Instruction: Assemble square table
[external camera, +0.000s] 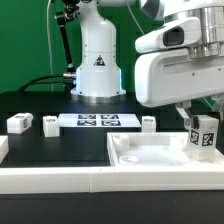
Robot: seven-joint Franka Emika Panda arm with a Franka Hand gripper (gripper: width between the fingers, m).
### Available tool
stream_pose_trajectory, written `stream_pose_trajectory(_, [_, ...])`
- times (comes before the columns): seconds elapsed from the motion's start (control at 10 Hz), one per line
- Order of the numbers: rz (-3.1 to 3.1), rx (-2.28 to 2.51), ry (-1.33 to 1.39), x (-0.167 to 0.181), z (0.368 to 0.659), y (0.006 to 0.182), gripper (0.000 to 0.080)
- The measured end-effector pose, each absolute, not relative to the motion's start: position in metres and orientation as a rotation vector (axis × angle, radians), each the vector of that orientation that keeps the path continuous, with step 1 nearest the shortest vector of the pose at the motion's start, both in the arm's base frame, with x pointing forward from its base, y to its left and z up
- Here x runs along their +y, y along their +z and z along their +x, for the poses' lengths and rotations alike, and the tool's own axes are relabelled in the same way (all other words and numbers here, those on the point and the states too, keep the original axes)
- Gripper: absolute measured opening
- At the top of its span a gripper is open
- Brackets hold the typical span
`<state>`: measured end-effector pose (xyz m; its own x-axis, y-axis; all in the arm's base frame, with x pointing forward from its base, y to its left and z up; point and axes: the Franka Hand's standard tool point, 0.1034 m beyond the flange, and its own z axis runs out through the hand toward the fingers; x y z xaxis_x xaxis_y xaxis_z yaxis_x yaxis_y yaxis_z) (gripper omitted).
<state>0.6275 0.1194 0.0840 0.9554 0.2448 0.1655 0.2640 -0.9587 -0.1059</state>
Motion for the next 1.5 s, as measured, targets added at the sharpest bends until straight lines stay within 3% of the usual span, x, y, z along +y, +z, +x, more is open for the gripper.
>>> stream_pose_trajectory(0.7, [-2.859, 0.682, -0.158, 0.1138, 0.6276, 0.0826, 0.0297])
stream_pose_trajectory(1.5, [-2.456, 1.549, -0.026, 0.1156, 0.6254, 0.0822, 0.0297])
